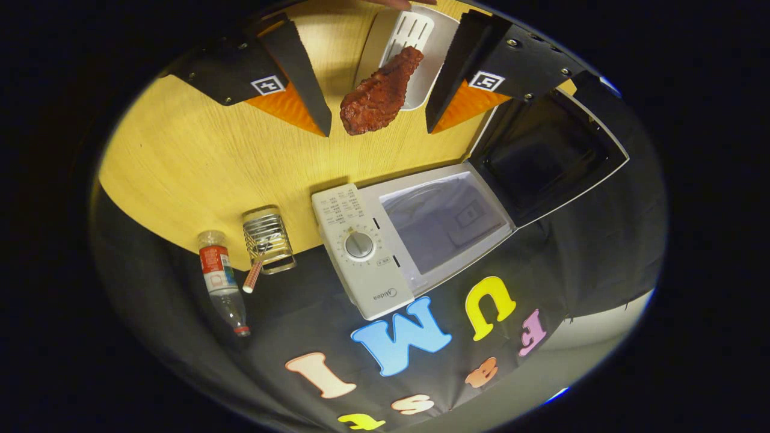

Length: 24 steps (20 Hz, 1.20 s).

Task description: Open the microwave, put the food inside, and close the microwave door.

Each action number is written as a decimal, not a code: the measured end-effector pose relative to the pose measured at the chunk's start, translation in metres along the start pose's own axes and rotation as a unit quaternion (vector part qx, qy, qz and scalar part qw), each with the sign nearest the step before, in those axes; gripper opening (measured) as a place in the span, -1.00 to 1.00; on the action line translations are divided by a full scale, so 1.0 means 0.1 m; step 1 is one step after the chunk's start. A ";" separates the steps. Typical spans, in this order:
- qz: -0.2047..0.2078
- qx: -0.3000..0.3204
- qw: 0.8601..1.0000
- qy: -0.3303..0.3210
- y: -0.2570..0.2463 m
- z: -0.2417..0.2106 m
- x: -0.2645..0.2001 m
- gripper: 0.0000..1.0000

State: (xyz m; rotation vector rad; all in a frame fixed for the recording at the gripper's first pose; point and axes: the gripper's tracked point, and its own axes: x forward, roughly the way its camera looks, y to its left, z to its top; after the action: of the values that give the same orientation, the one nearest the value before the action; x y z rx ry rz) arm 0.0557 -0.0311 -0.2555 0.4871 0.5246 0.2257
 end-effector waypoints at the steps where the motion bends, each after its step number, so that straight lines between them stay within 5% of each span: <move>1: -0.001 0.006 1.000 0.003 -0.02 -0.02 0.02 0.72; 6: 0.004 0.042 0.999 0.004 -0.09 -0.04 0.07 -0.26; 11: 0.049 0.110 0.993 -0.005 0.00 0.03 0.02 -0.75; 24: 0.067 0.198 0.978 -0.024 0.12 0.24 -0.15 -0.75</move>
State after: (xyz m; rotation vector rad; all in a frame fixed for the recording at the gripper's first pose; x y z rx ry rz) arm 0.0549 -0.0346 -0.2254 0.9165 0.4906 0.2381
